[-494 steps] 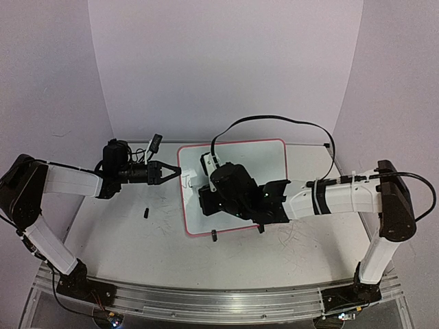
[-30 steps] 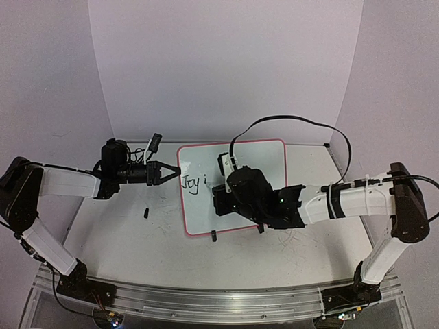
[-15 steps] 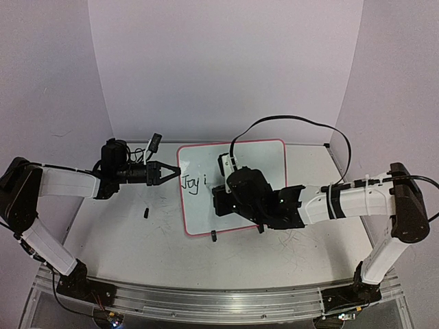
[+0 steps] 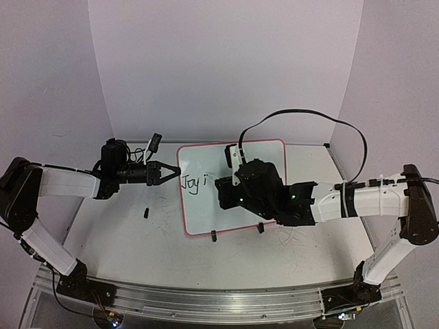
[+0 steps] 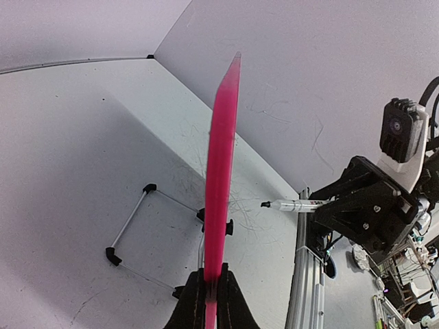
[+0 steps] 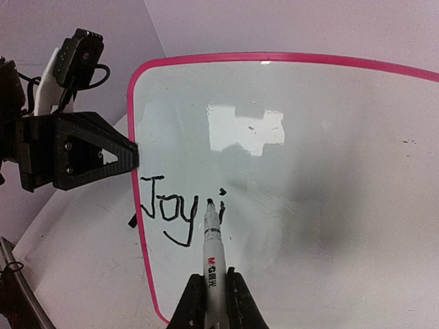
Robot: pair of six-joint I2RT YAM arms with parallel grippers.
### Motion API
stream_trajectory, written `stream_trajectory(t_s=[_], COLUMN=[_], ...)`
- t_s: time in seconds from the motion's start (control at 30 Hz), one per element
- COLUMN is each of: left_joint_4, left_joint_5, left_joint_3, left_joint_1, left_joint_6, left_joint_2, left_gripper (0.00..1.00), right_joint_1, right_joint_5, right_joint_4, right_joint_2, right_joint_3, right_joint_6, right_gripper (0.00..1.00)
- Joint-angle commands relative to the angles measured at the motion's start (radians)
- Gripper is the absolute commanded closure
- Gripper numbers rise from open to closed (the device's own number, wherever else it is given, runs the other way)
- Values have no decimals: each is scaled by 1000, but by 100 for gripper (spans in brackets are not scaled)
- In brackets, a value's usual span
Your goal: Write a sentence on the whiteboard
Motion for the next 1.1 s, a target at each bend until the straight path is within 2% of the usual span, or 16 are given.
stream_trajectory(t_s=[0.0, 1.07], left_joint_4=[48, 45], left_joint_5=[16, 22], left_joint_3=[21, 26], left_joint_1=[4, 5], left_joint_6=[2, 1], left_joint_2=[-54, -58], left_gripper=[100, 100], right_joint_1=[-6, -12], right_joint_5=[36, 61], right_joint_4=[5, -18], right_joint_2=[27, 76], right_joint_3=[42, 74], right_joint_6=[-24, -38], right_gripper=[100, 100])
